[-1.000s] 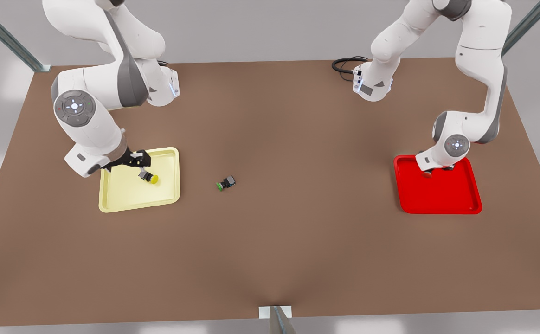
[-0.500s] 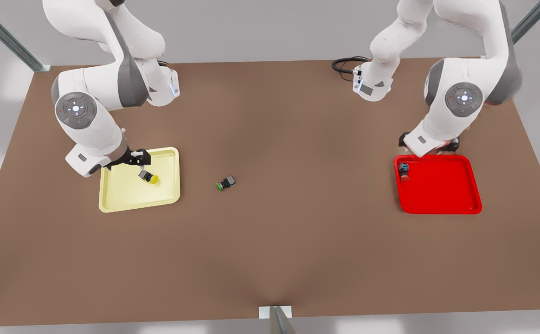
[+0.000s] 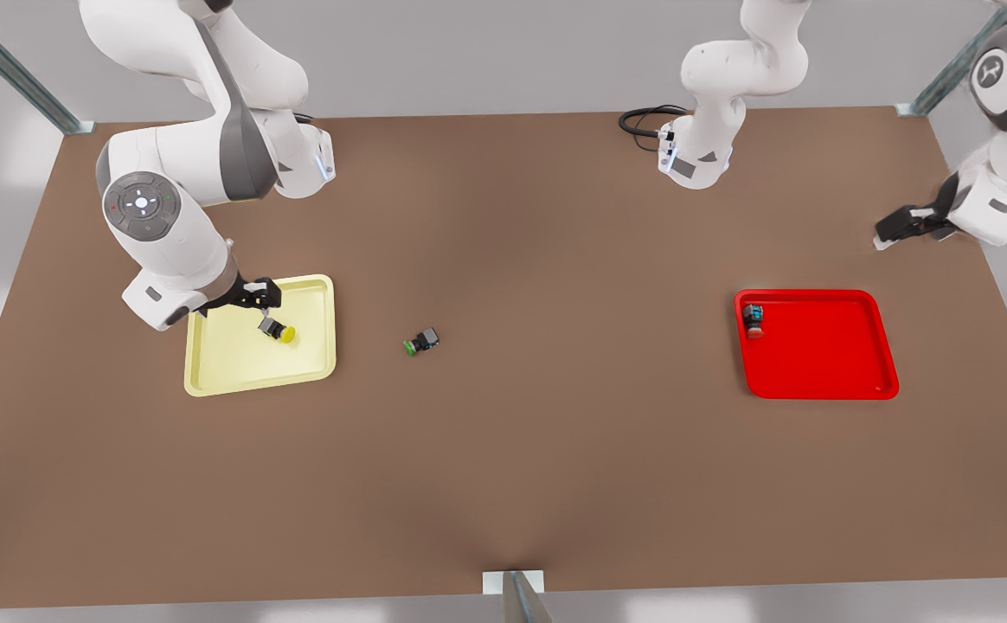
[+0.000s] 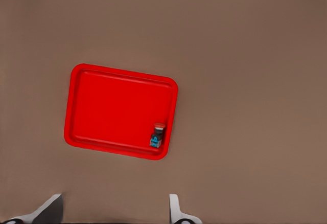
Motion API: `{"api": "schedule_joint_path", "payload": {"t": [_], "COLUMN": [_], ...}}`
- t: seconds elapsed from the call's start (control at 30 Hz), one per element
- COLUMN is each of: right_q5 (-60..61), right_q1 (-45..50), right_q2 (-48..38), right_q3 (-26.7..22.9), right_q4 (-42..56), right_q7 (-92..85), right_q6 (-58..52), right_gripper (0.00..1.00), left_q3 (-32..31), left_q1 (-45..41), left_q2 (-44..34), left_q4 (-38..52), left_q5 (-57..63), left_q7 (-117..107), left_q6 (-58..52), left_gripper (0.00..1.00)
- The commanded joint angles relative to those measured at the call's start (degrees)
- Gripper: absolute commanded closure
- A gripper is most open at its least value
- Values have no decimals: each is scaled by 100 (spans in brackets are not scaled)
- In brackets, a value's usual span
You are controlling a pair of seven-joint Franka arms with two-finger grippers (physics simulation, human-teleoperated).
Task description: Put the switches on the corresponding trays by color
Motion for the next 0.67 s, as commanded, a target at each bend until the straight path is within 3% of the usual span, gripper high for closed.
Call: {"api": "schedule_joint_path", "payload": {"t": [0.0, 0.33, 0.43, 0.63], "right_q5": [0, 0, 0, 0], "right_q1": [0, 9, 9, 9], "right_q2": [0, 8, 8, 17], "right_q3": [1, 1, 1, 1], "right_q4": [0, 0, 0, 0], "right_q7": [0, 0, 0, 9], "right_q6": [0, 0, 0, 9], "right_gripper": [0, 0, 0, 0], "left_q3": [-2, -2, -142, -292], "left_q1": [-842, -1044, -1255, -1220], "left_q2": [-5, 522, 1049, 1093], "left_q4": [0, -88, 26, -35], "left_q5": [-55, -90, -99, -108], "left_q7": [0, 44, -17, 26], "left_q6": [-2, 191, 262, 367], "left_gripper": [0, 0, 0, 0]}}
